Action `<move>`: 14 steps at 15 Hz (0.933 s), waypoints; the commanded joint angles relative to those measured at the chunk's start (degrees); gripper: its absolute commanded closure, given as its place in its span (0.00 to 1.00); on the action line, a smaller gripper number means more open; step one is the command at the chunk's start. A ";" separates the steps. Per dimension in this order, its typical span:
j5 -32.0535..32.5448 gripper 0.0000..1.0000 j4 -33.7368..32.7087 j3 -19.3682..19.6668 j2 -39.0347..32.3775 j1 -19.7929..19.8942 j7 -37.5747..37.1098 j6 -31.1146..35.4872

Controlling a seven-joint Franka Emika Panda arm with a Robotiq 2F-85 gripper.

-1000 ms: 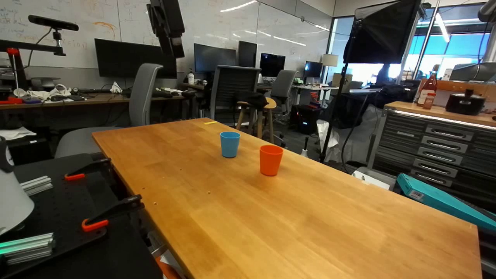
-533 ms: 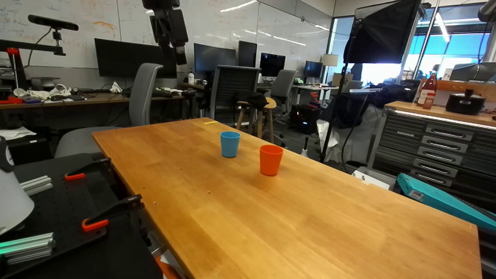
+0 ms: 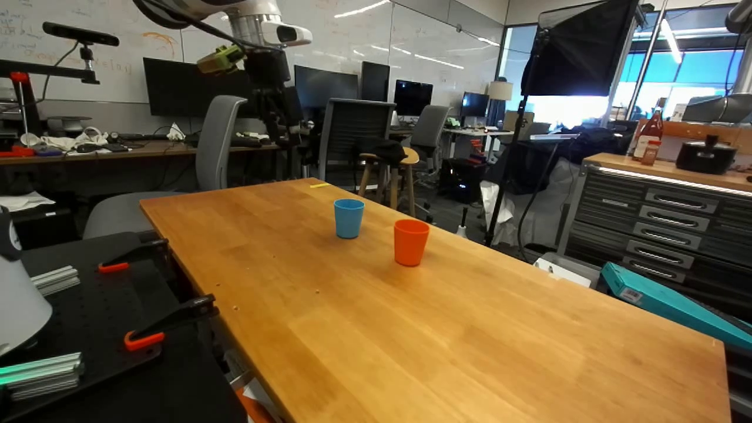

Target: Put the blue cup inside the orange cup

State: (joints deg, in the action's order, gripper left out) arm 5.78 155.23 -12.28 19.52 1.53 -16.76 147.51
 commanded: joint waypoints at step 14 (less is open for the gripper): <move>15.16 0.00 -40.84 10.12 -50.74 -11.96 -17.21 1.09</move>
State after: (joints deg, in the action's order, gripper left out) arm 25.56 121.85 -4.58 -25.05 -6.75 -36.46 150.30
